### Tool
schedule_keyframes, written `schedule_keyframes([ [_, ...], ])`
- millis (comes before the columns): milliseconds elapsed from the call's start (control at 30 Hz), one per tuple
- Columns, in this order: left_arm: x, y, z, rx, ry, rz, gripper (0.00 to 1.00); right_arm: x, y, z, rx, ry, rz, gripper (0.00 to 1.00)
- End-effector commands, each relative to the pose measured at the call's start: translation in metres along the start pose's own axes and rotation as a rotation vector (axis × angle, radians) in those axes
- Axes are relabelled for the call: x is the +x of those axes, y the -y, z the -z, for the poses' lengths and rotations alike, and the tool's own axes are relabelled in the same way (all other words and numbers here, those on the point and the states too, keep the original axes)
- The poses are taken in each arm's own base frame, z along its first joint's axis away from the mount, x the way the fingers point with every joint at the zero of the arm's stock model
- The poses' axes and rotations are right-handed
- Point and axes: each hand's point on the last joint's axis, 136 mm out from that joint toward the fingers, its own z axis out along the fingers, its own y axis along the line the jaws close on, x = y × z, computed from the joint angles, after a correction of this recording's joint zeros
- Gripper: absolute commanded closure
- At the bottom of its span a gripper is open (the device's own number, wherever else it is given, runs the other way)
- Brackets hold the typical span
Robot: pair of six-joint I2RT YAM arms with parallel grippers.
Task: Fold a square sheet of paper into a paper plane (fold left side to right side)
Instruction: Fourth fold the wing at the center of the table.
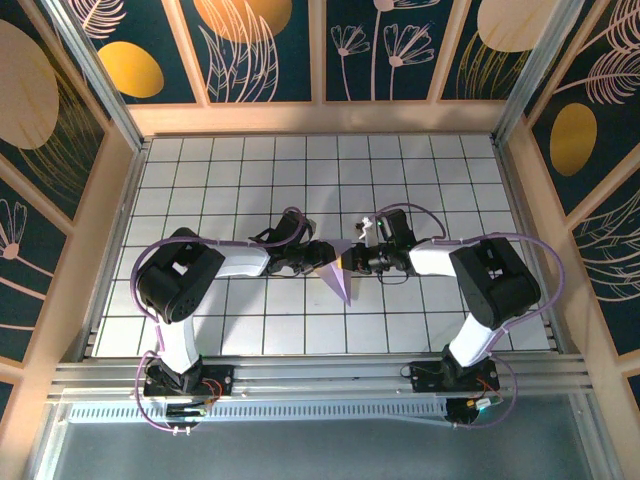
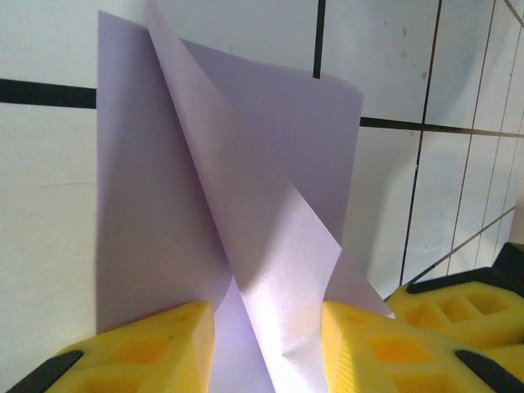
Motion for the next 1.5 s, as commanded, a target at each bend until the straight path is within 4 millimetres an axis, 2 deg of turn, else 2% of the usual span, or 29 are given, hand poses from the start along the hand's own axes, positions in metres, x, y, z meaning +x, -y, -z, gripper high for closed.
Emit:
schedule_keyframes([
  [0, 0.023, -0.046, -0.004, -0.151, -0.05, 0.055, 0.61, -0.001, 0.003, 0.0, 0.007, -0.005, -0.007, 0.94],
  [167, 0.022, -0.045, -0.003, -0.149, -0.048, 0.052, 0.61, 0.008, 0.012, 0.002, 0.038, -0.007, -0.025, 1.0],
  [333, 0.023, -0.046, -0.003, -0.151, -0.049, 0.055, 0.61, 0.012, 0.019, 0.004, 0.071, -0.005, -0.035, 1.0],
  [767, 0.023, -0.046, -0.003, -0.153, -0.049, 0.056, 0.6, 0.007, 0.035, 0.007, 0.146, 0.012, -0.039, 1.0],
  [1467, 0.024, -0.048, -0.003, -0.155, -0.053, 0.055, 0.6, 0.003, 0.035, 0.003, 0.14, 0.004, -0.024, 1.0],
])
